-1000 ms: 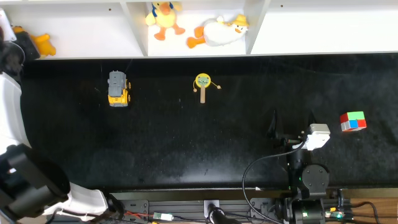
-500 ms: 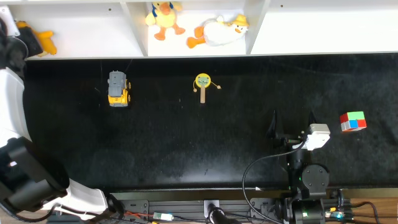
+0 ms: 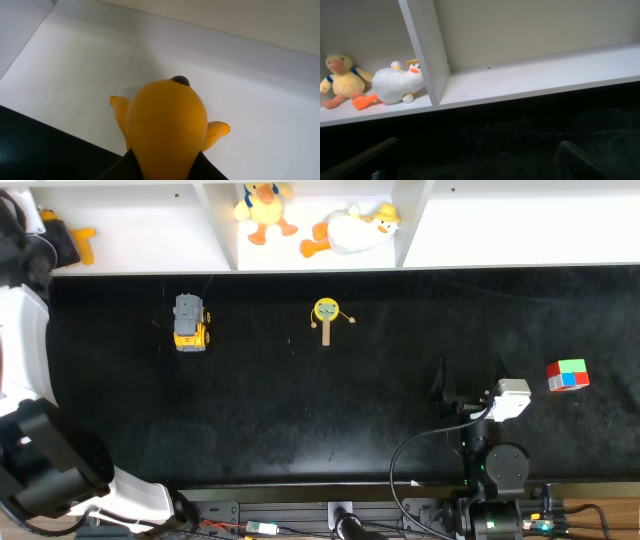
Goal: Store Toys
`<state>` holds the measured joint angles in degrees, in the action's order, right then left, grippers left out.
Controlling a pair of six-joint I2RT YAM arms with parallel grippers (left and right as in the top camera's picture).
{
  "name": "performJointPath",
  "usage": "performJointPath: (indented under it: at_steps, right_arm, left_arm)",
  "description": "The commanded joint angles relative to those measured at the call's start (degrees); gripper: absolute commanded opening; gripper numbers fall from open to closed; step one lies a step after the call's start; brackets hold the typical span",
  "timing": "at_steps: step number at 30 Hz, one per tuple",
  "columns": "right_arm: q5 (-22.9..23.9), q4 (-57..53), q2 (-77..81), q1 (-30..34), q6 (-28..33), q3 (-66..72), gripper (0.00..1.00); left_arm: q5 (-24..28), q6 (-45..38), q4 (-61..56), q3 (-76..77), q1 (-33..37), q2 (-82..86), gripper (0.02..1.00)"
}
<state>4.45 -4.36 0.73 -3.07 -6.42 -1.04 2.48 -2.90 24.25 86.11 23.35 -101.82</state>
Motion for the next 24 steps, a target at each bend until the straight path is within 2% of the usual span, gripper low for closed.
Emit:
performJointPath:
  at_steps: [1,7,10,13,16,18,20,22,23,24]
  right_arm:
    - [-0.39,0.24,-0.48,0.11,-0.44,0.79,0.996]
    - [-0.39,0.24,-0.48,0.11,-0.44,0.79,0.996]
    - [-0.39,0.24,-0.48,0.11,-0.44,0.79,0.996]
    - [-0.39,0.24,-0.48,0.11,-0.44,0.79,0.996]
    - [-0.39,0.24,-0.48,0.11,-0.44,0.79,0.996]
    - [-0.39,0.24,-0.48,0.11,-0.44,0.79,0.996]
    - [-0.39,0.24,-0.48,0.11,-0.44,0.79,0.996]
    - [-0.39,0.24,-0.48,0.11,-0.44,0.79,0.996]
    - [-0.39,0.24,-0.48,0.11,-0.44,0.79,0.996]
    - [-0.39,0.24,-0.48,0.11,-0.44,0.79,0.996]
  left_arm:
    - [-0.07,1.05,0.55,1.14,-0.61,-1.99,0.200]
    - [-0.35,1.03,0.50,1.14,-0.61,-1.99,0.248]
    - [-0.76,1.03,0.50,1.14,-0.61,-1.99,0.336]
    - [-1.11,1.03,0.50,1.14,-0.61,-1.99,0.364]
    - [-1.14,1.03,0.46,1.14,-0.61,-1.99,0.483]
    - [-1.11,1.03,0.31,1.14,-0.61,-1.99,0.610]
    - [-1.11,1.05,0.20,1.14,-0.61,-1.99,0.805]
    - [-1.11,1.05,0.02,1.14,-0.61,-1.99,0.956]
    - [-1.11,1.03,-0.13,1.14,-0.61,-1.99,1.000]
    - [-1.14,1.03,-0.24,1.14,-0.61,-1.99,0.996]
